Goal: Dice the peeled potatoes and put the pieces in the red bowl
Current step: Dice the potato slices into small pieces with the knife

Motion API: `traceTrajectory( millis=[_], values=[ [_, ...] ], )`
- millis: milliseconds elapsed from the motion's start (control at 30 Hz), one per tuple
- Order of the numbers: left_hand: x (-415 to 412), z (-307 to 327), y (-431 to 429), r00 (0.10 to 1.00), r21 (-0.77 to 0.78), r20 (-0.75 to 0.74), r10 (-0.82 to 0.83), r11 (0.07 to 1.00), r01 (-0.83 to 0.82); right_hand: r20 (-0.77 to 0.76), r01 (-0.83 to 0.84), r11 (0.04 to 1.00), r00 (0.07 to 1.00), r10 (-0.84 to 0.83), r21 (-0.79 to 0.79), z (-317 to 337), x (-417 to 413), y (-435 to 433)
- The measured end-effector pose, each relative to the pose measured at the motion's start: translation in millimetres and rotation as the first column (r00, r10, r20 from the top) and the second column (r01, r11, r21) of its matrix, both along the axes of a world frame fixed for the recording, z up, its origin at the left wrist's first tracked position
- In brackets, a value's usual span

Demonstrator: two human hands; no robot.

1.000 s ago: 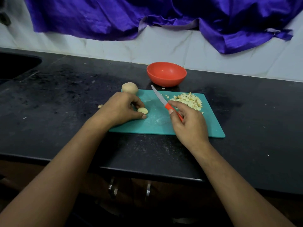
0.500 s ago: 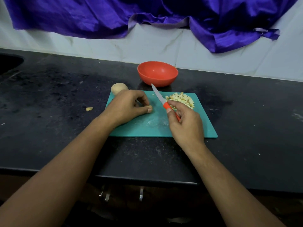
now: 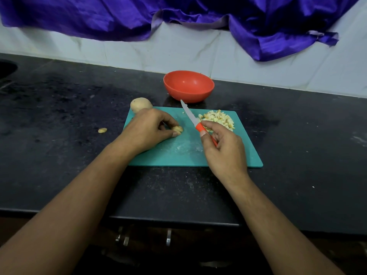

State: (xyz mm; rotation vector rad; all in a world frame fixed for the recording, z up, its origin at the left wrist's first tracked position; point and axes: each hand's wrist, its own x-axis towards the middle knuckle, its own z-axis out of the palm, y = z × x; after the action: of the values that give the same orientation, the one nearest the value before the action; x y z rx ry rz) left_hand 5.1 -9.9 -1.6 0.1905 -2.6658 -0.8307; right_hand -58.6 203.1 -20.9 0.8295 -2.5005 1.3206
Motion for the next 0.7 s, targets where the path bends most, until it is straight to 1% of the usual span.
traceTrajectory(
  millis=[300, 433, 533, 700],
  values=[
    [-13, -2, 4, 0.997, 0.024, -0.005, 0.072, 0.997, -0.072, 0.027, -0.004, 1.000, 1.000, 0.005, -0.021, 0, 0, 1],
    [-15, -3, 7, 0.994, -0.023, -0.004, 0.107, 0.994, -0.107, 0.002, 0.005, 1.000, 1.000, -0.005, 0.018, 2, 3, 2],
    [-16, -3, 10, 0.990, -0.027, -0.004, 0.143, 0.989, -0.143, -0.051, 0.014, 0.996, 0.999, -0.009, 0.093, 6, 7, 1],
    [-20, -3, 13, 0.978, 0.039, 0.005, 0.211, 0.977, -0.211, -0.213, 0.046, 0.948, 0.977, 0.024, 0.316, 17, 17, -4]
  ],
)
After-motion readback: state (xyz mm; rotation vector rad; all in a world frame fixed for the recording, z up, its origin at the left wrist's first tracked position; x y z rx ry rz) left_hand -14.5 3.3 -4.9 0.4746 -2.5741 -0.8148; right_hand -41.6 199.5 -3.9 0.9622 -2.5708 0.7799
